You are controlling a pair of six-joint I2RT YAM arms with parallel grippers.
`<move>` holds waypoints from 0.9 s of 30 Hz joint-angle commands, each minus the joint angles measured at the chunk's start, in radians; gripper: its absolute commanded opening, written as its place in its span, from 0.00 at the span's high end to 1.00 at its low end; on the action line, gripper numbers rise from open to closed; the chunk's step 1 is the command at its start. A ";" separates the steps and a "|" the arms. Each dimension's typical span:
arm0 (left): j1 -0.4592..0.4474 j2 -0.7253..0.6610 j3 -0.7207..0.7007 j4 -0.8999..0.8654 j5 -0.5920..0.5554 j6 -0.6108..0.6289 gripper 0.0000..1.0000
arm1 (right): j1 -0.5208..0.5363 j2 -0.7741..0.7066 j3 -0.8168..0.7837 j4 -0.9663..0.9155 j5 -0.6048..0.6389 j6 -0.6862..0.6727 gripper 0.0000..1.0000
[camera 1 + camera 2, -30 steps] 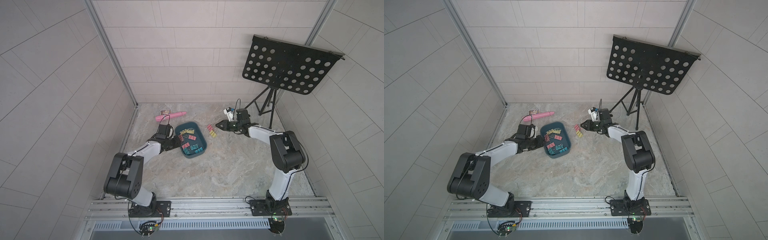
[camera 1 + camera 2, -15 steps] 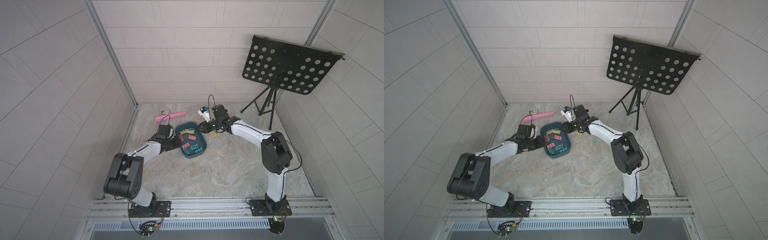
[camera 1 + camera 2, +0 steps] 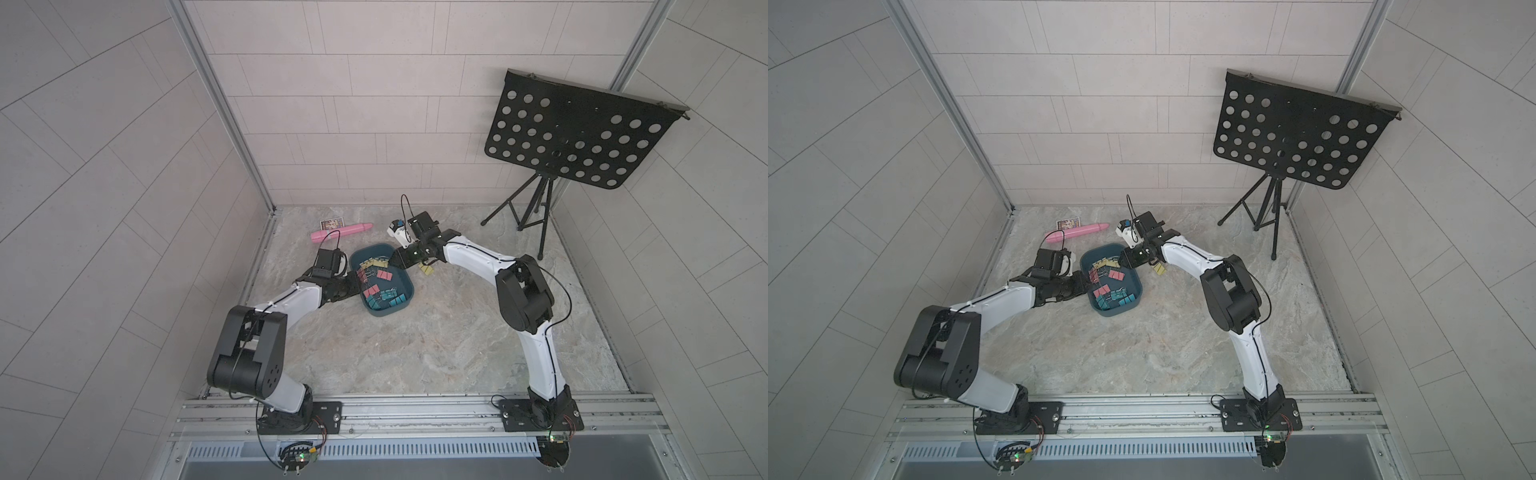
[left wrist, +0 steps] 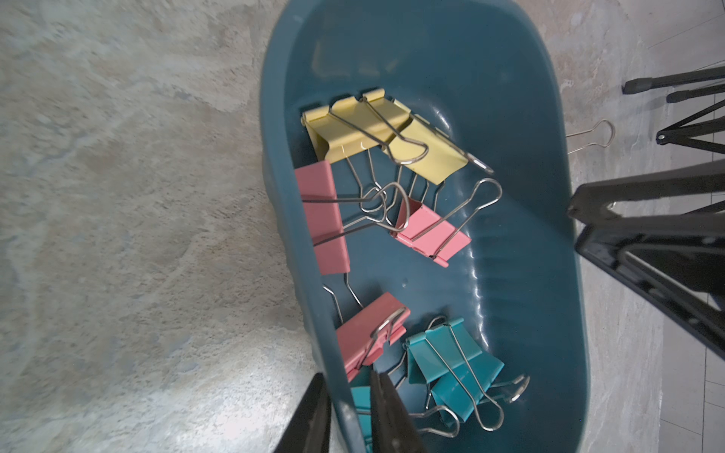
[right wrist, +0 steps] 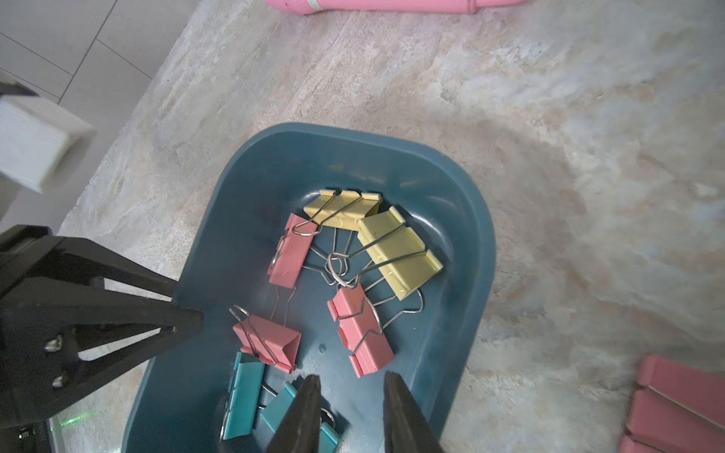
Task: Take out the binder clips from the storage box
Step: Pick up the binder clip from the storage box.
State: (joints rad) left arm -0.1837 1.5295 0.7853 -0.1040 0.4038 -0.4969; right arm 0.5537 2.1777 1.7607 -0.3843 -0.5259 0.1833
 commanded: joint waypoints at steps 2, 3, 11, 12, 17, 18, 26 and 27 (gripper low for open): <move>-0.004 -0.026 0.003 -0.027 -0.008 0.019 0.74 | 0.019 0.042 0.054 -0.057 0.042 -0.031 0.69; -0.005 -0.026 0.004 -0.028 -0.007 0.019 0.74 | 0.021 0.050 0.066 -0.069 0.048 -0.037 0.69; -0.004 -0.027 0.004 -0.029 -0.006 0.018 0.74 | 0.034 0.101 0.143 -0.117 0.096 -0.052 0.68; -0.004 -0.027 0.004 -0.029 -0.008 0.018 0.74 | 0.035 0.104 0.147 -0.122 0.099 -0.051 0.68; -0.004 -0.025 0.002 -0.029 -0.007 0.018 0.74 | 0.039 0.116 0.158 -0.129 0.114 -0.053 0.68; -0.004 -0.027 0.001 -0.029 -0.006 0.018 0.74 | 0.038 0.120 0.164 -0.133 0.120 -0.054 0.68; -0.004 -0.028 0.001 -0.027 -0.007 0.017 0.74 | 0.038 0.140 0.185 -0.145 0.128 -0.056 0.68; -0.005 -0.027 0.000 -0.028 -0.007 0.017 0.74 | 0.040 0.143 0.191 -0.148 0.129 -0.056 0.68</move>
State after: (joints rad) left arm -0.1837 1.5291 0.7853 -0.1040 0.4042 -0.4969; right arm 0.5892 2.2974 1.9308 -0.4946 -0.4179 0.1371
